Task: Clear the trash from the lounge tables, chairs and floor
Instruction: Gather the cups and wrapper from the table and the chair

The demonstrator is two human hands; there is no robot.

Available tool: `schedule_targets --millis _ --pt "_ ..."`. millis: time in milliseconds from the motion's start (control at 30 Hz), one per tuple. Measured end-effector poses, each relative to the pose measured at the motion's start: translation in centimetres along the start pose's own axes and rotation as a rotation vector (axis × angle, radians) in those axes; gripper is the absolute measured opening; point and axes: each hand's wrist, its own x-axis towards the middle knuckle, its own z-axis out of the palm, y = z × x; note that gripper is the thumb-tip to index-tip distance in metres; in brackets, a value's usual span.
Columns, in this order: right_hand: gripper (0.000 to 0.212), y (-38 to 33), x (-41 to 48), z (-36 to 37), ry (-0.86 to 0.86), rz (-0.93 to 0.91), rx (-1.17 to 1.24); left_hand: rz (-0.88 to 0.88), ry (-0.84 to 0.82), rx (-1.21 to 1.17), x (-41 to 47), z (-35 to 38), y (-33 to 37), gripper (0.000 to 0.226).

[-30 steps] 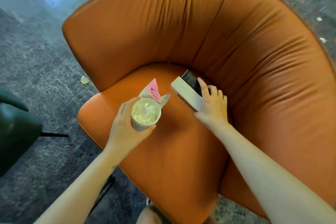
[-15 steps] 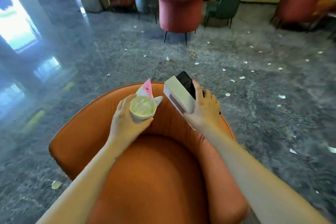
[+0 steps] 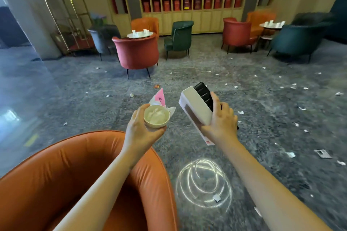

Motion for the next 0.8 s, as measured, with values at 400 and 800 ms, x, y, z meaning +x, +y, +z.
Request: schedule_targets --millis 400,800 --pt "0.101 10.9 11.6 -3.2 -0.067 -0.061 0.013 -0.022 0.019 0.06 8.9 12.2 7.1 0.068" --pt "0.101 6.9 24.9 6.4 -0.155 -0.282 -0.007 -0.289 0.12 0.139 15.8 14.7 -2.9 0.071"
